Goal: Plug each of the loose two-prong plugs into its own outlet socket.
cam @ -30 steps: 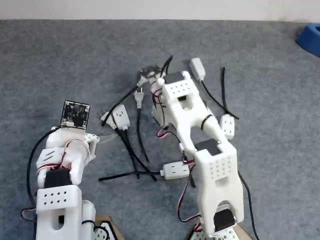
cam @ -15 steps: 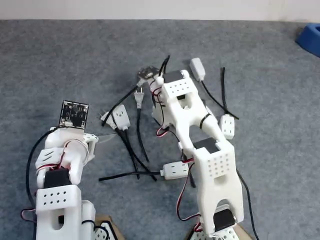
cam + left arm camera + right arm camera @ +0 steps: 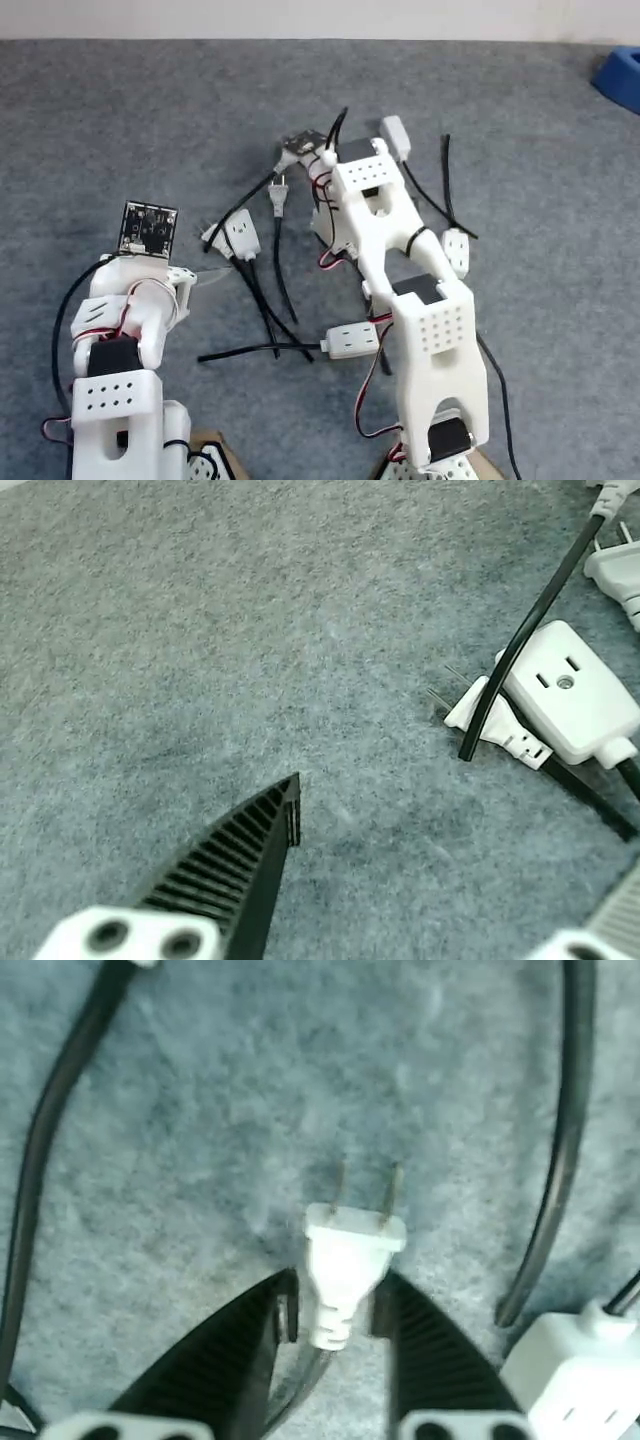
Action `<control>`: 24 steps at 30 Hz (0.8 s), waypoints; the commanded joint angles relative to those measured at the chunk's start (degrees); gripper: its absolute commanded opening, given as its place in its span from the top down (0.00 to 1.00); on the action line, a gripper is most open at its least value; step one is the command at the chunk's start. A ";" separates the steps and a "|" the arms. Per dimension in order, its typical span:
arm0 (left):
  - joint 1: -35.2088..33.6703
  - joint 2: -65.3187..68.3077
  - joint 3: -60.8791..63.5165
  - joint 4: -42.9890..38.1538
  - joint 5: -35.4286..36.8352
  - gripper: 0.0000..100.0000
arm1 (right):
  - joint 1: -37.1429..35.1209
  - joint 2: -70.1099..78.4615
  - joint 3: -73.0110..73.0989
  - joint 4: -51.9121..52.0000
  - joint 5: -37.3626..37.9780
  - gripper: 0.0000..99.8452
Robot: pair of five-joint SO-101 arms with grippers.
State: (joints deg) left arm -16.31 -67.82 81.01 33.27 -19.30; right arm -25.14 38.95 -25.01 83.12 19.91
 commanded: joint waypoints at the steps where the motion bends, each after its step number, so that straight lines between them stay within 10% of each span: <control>1: -0.66 -1.01 -0.92 -0.62 0.26 0.53 | 0.66 -1.01 -2.86 -0.84 0.79 0.92; 24: -5.49 -1.10 -1.71 -0.97 0.26 0.53 | 2.33 -1.80 -0.40 0.92 -5.45 0.99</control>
State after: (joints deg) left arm -19.30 -67.82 81.01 33.27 -19.30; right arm -23.56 38.86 -23.34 82.68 15.25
